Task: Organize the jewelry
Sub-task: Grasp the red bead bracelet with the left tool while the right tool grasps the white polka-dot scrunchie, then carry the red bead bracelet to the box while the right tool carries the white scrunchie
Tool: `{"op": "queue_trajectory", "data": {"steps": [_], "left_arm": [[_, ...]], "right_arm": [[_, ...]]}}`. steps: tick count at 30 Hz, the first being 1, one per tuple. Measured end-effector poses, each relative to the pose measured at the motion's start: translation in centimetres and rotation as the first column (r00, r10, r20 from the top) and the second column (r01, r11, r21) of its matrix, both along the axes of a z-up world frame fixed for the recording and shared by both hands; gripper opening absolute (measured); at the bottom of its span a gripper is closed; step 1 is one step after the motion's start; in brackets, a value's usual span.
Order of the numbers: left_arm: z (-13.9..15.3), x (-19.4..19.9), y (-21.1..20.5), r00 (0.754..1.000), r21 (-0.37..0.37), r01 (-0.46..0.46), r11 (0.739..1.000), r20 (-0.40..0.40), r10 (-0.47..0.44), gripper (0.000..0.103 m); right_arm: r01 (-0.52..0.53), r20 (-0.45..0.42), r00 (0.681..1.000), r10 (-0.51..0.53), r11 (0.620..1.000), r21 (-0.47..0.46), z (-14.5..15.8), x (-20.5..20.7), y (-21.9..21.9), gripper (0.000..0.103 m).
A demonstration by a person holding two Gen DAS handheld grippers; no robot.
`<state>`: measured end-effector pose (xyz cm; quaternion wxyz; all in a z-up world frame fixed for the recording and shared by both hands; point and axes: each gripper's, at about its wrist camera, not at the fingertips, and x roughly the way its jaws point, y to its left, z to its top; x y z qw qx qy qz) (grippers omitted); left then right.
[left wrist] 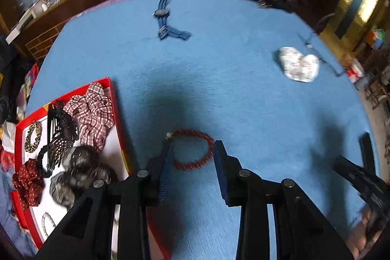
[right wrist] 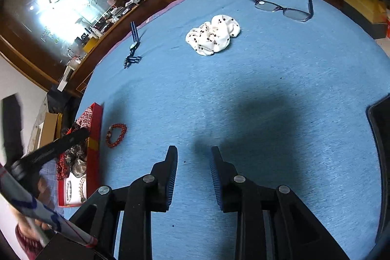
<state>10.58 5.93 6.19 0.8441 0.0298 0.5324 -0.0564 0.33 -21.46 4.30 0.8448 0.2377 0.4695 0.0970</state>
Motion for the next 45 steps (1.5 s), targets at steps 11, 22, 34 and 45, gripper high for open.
{"op": "queue_trajectory", "data": {"steps": [11, 22, 34, 45], "left_arm": [[-3.9, 3.8, 1.7, 0.994, 0.039, -0.042, 0.998, -0.103, 0.046, 0.026], [-4.5, 3.1, 1.2, 0.996, 0.032, -0.020, 0.999, -0.085, 0.022, 0.007], [-2.1, -0.6, -2.0, 0.997, -0.092, 0.078, 0.993, 0.004, -0.078, 0.007], [1.2, -2.3, -1.6, 0.991, -0.120, 0.120, 0.985, 0.077, -0.112, 0.007]], "right_arm": [[-0.001, 0.007, 1.000, 0.001, 1.000, 0.010, 0.5, -0.3, -1.0, 0.031], [0.020, 0.026, 1.000, -0.018, 0.999, -0.051, 2.7, 1.6, -1.5, 0.040], [0.149, -0.020, 0.988, -0.151, 0.986, -0.076, 2.7, 11.9, -3.0, 0.053], [0.180, -0.055, 0.980, -0.189, 0.974, -0.139, -0.5, 17.5, -1.7, 0.008]]}}
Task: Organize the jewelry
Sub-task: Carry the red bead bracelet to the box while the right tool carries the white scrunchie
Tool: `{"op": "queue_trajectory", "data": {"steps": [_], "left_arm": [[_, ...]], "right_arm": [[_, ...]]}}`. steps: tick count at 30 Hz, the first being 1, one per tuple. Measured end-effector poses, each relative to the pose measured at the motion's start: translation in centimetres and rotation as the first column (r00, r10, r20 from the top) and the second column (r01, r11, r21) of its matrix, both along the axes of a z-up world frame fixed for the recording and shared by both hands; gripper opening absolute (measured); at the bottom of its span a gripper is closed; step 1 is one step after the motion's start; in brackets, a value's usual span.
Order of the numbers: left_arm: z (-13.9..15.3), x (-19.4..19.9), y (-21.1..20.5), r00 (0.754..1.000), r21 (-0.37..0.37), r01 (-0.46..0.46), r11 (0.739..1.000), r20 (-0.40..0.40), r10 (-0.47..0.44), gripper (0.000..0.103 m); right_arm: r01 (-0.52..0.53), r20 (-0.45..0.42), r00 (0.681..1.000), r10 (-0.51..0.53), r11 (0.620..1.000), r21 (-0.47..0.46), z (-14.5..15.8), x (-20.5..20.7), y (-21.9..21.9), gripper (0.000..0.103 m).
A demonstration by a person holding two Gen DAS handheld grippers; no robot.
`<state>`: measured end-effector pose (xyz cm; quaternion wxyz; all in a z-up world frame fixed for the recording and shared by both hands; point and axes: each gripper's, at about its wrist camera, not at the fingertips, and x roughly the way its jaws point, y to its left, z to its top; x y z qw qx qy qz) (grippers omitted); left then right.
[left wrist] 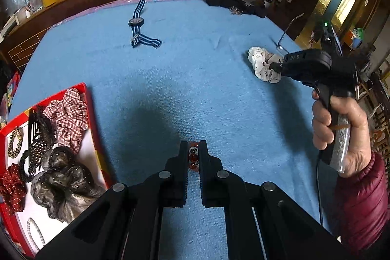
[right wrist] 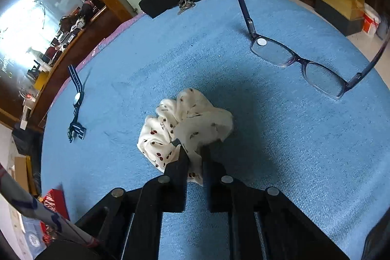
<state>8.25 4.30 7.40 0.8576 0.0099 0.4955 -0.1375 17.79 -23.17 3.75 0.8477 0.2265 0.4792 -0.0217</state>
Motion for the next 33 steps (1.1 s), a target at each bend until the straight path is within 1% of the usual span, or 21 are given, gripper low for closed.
{"op": "queue_trajectory", "data": {"steps": [2, 8, 15, 19, 23, 26, 29, 33], "left_arm": [[0.4, -0.1, 0.2, 1.000, -0.005, 0.002, 1.000, 0.011, -0.002, 0.007], [3.8, -2.3, 1.0, 0.997, -0.026, 0.004, 1.000, 0.080, -0.001, 0.007], [7.7, -5.9, 3.4, 0.987, -0.040, -0.016, 0.999, 0.159, 0.022, 0.007], [9.3, -8.0, 5.4, 0.980, -0.043, -0.038, 0.998, 0.193, 0.046, 0.007], [10.4, -10.1, 8.0, 0.972, -0.037, -0.075, 0.997, 0.220, 0.081, 0.007], [10.5, -11.4, 10.7, 0.967, -0.034, -0.116, 0.993, 0.226, 0.120, 0.007], [10.0, -12.1, 13.1, 0.962, -0.030, -0.155, 0.987, 0.221, 0.158, 0.007], [8.4, -12.9, 16.7, 0.956, -0.027, -0.216, 0.976, 0.196, 0.217, 0.007]], "right_arm": [[-0.019, 0.053, 0.998, 0.021, 0.999, -0.027, 1.6, -1.5, 0.6, 0.007], [-0.118, 0.156, 0.981, 0.119, 0.993, -0.016, 6.1, -6.2, 3.4, 0.008], [-0.262, 0.266, 0.929, 0.258, 0.965, -0.021, 10.9, -11.2, 8.8, 0.008], [-0.334, 0.293, 0.898, 0.328, 0.942, -0.032, 12.5, -13.6, 11.8, 0.008], [-0.395, 0.310, 0.867, 0.390, 0.917, -0.049, 13.4, -15.5, 14.6, 0.008], [-0.447, 0.309, 0.844, 0.439, 0.893, -0.049, 13.5, -16.5, 17.0, 0.008], [-0.507, 0.300, 0.814, 0.497, 0.861, -0.052, 13.1, -17.4, 19.9, 0.008], [-0.582, 0.264, 0.777, 0.572, 0.812, -0.046, 11.5, -18.3, 24.4, 0.009]]}}
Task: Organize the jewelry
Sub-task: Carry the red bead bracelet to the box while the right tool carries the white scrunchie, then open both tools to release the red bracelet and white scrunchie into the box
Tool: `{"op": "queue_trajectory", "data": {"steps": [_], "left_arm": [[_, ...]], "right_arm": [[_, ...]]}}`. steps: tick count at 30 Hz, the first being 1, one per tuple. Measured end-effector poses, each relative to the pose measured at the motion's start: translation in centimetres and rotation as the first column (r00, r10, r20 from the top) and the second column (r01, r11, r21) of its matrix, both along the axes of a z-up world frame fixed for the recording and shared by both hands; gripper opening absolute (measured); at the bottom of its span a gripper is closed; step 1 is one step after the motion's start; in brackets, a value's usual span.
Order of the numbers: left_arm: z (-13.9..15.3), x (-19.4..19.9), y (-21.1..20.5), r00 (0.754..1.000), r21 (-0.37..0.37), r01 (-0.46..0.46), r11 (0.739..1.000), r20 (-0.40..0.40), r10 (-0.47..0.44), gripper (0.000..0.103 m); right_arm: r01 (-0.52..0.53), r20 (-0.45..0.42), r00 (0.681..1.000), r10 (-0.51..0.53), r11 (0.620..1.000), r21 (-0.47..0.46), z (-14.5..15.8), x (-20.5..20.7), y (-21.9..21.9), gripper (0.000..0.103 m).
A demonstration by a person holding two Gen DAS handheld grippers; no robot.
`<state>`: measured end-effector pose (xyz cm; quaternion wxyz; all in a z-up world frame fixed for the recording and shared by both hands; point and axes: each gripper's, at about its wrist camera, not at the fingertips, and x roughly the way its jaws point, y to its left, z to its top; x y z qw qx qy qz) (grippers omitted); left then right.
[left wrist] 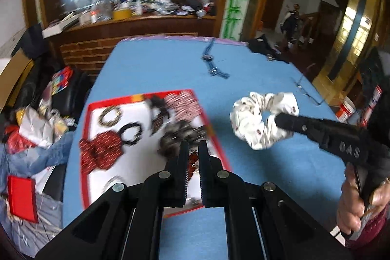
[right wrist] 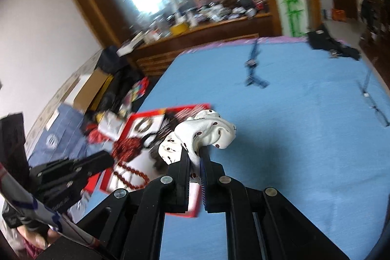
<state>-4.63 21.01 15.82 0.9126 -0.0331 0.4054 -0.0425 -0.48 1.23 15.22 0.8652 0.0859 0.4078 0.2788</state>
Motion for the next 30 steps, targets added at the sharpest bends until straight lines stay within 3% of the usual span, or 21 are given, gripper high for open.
{"op": "queue_trajectory", "data": {"steps": [7, 16, 27, 30], "left_arm": [[-3.8, 0.3, 5.3, 0.993, -0.031, -0.101, 0.994, -0.072, 0.099, 0.007], [-8.6, -0.3, 7.9, 0.978, -0.064, -0.159, 0.985, -0.144, 0.148, 0.007], [-11.1, -0.9, 9.5, 0.964, -0.028, -0.227, 0.974, -0.149, 0.221, 0.007], [-10.9, -1.2, 9.4, 0.963, -0.007, -0.242, 0.970, -0.121, 0.239, 0.007]], "right_arm": [[-0.093, -0.031, 0.995, 0.092, 0.995, -0.042, -3.3, -0.3, 7.3, 0.009], [-0.127, -0.095, 0.989, 0.117, 0.986, -0.104, -7.5, 2.0, 13.3, 0.009], [-0.164, -0.165, 0.977, 0.136, 0.971, -0.173, -10.9, 2.6, 14.9, 0.012], [-0.168, -0.156, 0.977, 0.142, 0.971, -0.169, -10.4, 2.4, 14.4, 0.027]]}}
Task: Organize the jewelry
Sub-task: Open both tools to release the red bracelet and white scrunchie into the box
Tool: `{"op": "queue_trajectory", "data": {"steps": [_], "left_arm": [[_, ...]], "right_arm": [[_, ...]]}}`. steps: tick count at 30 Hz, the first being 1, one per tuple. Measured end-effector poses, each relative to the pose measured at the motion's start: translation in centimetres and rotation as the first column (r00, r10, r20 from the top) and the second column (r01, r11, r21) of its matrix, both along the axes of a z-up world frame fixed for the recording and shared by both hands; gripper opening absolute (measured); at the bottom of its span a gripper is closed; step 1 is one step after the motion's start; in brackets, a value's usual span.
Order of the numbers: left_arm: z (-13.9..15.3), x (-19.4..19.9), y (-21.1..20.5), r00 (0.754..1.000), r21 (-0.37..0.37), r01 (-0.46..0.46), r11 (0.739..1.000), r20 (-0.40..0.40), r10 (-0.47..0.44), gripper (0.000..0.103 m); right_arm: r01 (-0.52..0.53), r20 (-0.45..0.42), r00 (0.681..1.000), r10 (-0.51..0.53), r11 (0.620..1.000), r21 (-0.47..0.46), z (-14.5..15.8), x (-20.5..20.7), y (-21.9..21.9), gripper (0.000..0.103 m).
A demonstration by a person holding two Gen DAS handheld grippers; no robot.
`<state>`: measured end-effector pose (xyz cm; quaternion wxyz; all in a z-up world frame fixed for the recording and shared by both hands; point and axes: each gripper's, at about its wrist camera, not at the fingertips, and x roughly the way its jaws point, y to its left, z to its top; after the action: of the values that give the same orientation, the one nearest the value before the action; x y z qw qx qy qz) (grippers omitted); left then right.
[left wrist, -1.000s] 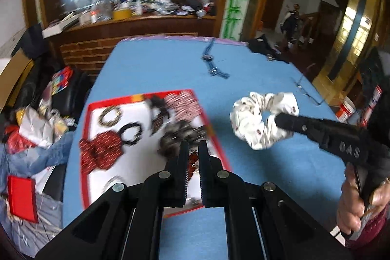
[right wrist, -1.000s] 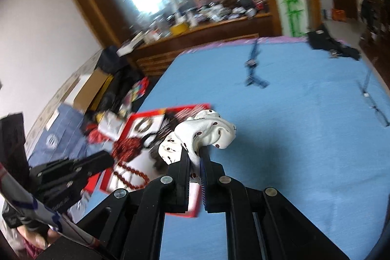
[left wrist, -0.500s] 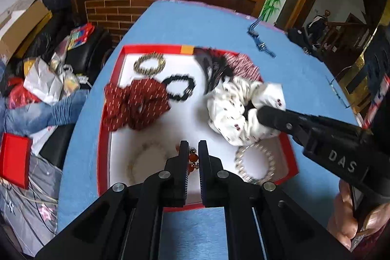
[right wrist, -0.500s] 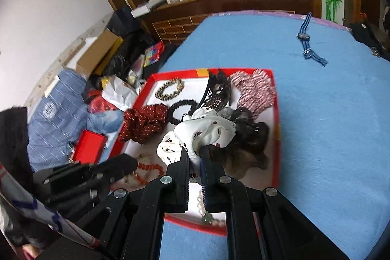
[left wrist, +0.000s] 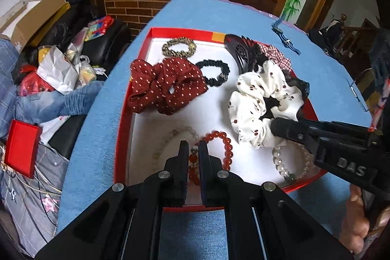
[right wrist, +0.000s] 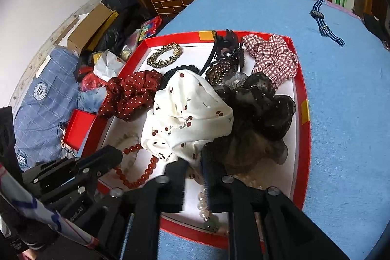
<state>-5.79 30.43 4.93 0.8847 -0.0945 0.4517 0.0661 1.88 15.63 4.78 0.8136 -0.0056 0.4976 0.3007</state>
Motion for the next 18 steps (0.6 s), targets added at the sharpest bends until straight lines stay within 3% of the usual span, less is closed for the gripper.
{"op": "queue_trajectory", "data": {"steps": [2, 11, 15, 18], "left_arm": [[0.4, -0.2, -0.1, 1.000, 0.006, -0.003, 1.000, 0.014, 0.003, 0.007], [4.3, -2.2, -1.8, 0.992, 0.061, -0.037, 0.997, 0.123, 0.030, 0.010], [5.6, -3.7, -3.7, 0.979, 0.109, -0.075, 0.991, 0.199, 0.052, 0.036], [5.9, -5.2, -5.4, 0.965, 0.147, -0.118, 0.982, 0.250, 0.078, 0.043]], "right_arm": [[0.000, 0.016, 1.000, 0.000, 1.000, 0.016, 0.8, -0.4, -0.6, 0.033], [0.022, 0.124, 0.992, -0.035, 0.995, 0.102, 5.8, -3.2, -4.2, 0.033], [0.055, 0.184, 0.980, -0.074, 0.993, 0.105, 7.3, -5.1, -6.1, 0.039], [0.095, 0.227, 0.967, -0.115, 0.991, 0.095, 7.6, -6.7, -8.0, 0.044]]}}
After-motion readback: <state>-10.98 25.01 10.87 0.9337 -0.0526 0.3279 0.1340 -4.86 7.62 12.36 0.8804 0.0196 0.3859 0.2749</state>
